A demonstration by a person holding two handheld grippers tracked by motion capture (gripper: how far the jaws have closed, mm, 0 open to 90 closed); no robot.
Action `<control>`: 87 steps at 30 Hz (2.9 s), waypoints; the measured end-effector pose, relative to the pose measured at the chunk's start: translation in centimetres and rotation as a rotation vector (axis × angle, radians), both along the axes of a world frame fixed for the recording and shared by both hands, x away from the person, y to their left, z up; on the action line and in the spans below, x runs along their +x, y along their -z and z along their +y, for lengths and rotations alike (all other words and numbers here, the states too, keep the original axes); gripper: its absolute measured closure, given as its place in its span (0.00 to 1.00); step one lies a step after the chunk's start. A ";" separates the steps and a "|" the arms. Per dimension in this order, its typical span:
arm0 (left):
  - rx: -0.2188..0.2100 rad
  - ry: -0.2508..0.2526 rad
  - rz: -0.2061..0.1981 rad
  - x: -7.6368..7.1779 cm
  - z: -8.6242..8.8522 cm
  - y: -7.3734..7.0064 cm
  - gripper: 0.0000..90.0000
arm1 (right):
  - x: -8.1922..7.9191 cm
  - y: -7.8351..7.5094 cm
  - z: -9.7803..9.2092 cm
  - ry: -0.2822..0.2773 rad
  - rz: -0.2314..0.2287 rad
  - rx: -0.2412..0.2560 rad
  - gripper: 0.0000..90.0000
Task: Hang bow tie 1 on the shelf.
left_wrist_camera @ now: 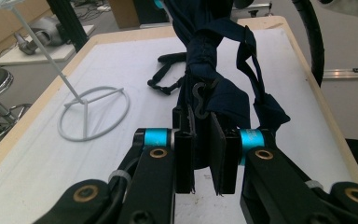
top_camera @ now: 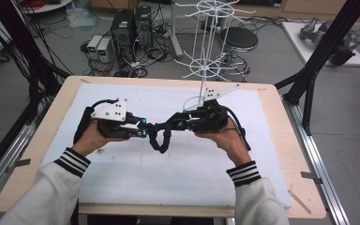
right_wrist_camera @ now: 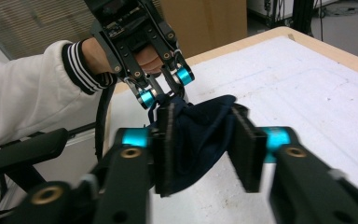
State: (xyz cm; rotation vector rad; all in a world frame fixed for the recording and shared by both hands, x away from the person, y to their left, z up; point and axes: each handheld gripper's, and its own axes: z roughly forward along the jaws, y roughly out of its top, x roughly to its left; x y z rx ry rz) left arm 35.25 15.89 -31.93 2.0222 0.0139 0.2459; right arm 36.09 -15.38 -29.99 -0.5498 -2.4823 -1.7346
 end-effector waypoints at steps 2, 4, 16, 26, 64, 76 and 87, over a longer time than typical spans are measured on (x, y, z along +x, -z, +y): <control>0.001 -0.001 -0.002 0.0 0.0 0.0 0.90 | 0.0 0.0 0.0 0.002 0.010 0.001 0.80; 0.002 -0.003 -0.004 0.0 0.0 0.0 0.90 | 0.0 0.1 -0.1 -0.005 0.021 -0.006 0.87; -0.017 -0.026 0.012 0.1 0.2 0.0 0.87 | -0.2 -0.1 0.2 -0.013 -0.015 -0.029 0.94; -0.080 -0.155 0.007 0.4 1.1 0.8 0.44 | -0.4 -0.3 -0.3 0.018 -0.059 -0.014 0.94; -0.332 -0.574 -0.001 -3.0 9.2 7.8 0.18 | -1.2 -2.0 -3.7 0.350 -0.342 0.075 0.94; -0.378 -0.677 -0.030 -4.7 10.9 9.9 0.18 | -1.6 -2.2 -5.1 0.465 -0.410 0.111 0.94; -0.425 -0.704 -0.060 -5.7 11.6 11.0 0.18 | -1.3 -1.8 -6.2 0.552 -0.429 0.136 0.94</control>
